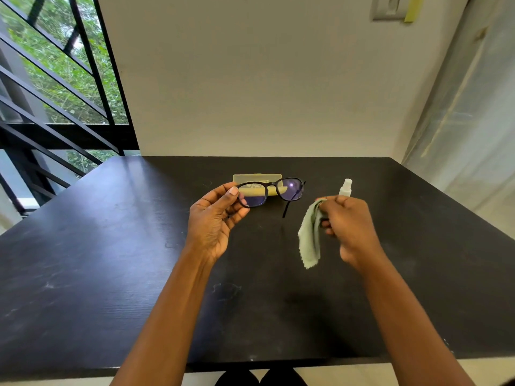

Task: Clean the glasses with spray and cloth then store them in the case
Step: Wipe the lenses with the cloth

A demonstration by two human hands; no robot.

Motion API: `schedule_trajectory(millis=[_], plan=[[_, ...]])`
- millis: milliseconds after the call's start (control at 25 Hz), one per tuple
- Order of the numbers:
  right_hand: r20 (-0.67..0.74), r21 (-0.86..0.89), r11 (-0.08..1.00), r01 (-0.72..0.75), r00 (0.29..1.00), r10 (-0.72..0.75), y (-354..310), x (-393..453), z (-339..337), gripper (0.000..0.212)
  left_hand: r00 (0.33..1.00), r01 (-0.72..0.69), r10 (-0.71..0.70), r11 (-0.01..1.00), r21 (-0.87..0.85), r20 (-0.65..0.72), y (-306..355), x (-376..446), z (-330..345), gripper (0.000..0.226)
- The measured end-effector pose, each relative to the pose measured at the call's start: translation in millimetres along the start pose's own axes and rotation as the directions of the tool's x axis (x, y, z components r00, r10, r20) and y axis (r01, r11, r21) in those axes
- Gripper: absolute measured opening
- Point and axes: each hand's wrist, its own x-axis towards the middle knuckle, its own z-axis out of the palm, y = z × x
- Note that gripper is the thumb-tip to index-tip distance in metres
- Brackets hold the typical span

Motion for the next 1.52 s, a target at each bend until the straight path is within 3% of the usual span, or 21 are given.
schedule_trajectory(millis=[80,200,280,440,560,640,800,920,1000,1080,1160,1280,1520], plan=[[0.042,-0.235,0.972,0.015,0.999,-0.005,2.8,1.4,-3.0,0.017,1.000,-0.005,0.005,1.000,0.007,-0.003,-1.0,-0.1,-0.9,0.014],[0.125,-0.301,0.951,-0.068,0.986,0.110,4.8,-0.1,-6.4,0.016,1.000,-0.004,0.004,1.000,0.012,-0.005,-1.9,-0.4,-1.3,0.014],[0.181,-0.200,0.974,-0.104,0.973,0.141,3.4,-3.4,-5.6,0.020,1.000,0.002,-0.002,1.000,0.015,-0.010,-2.7,-0.9,-1.0,0.014],[0.173,0.120,0.992,-0.031,0.985,0.009,-2.9,-11.8,3.0,0.013,1.000,0.006,-0.006,1.000,0.012,-0.012,-4.6,-2.0,-0.6,0.014],[0.082,0.413,0.910,-0.043,0.997,0.009,-5.7,-9.6,5.2,0.013,1.000,0.002,-0.001,1.000,0.016,-0.010,-5.0,-2.8,-1.5,0.014],[0.051,0.519,0.852,-0.073,0.997,0.054,-7.5,-6.1,4.1,0.016,1.000,-0.003,0.003,1.000,0.018,-0.005,-4.4,-2.9,-2.3,0.014],[-0.046,0.406,0.914,0.012,0.999,0.008,-2.1,3.9,10.1,0.012,1.000,-0.001,0.001,1.000,0.021,-0.003,-3.9,-3.0,-2.8,0.015],[-0.110,0.235,0.957,0.172,0.983,-0.150,2.8,4.4,17.6,0.004,1.000,0.006,-0.006,1.000,0.014,0.000,-4.6,-4.1,-3.0,0.017],[-0.090,-0.043,0.935,0.353,0.930,-0.355,6.7,-2.0,26.4,0.009,1.000,0.008,-0.008,1.000,0.022,0.001,-5.5,-5.7,-1.9,0.016],[0.007,-0.321,0.735,0.598,0.777,-0.629,10.4,-12.2,40.4,0.017,1.000,0.004,-0.005,1.000,0.030,0.005,-6.8,-7.2,0.4,0.015],[0.109,-0.427,0.499,0.754,0.591,-0.799,16.6,-20.7,55.4,0.020,1.000,-0.003,0.003,0.999,0.034,0.009,-7.4,-8.8,3.5,0.014],[0.218,-0.488,0.312,0.815,0.460,-0.861,23.1,-30.8,68.0,0.027,1.000,-0.010,0.009,0.999,0.045,0.025,-8.3,-10.9,5.6,0.014],[0.325,-0.611,0.092,0.786,0.355,-0.877,35.0,-29.1,64.5,0.027,1.000,-0.004,0.004,0.999,0.045,-0.002,-7.3,-10.4,2.9,0.014]])
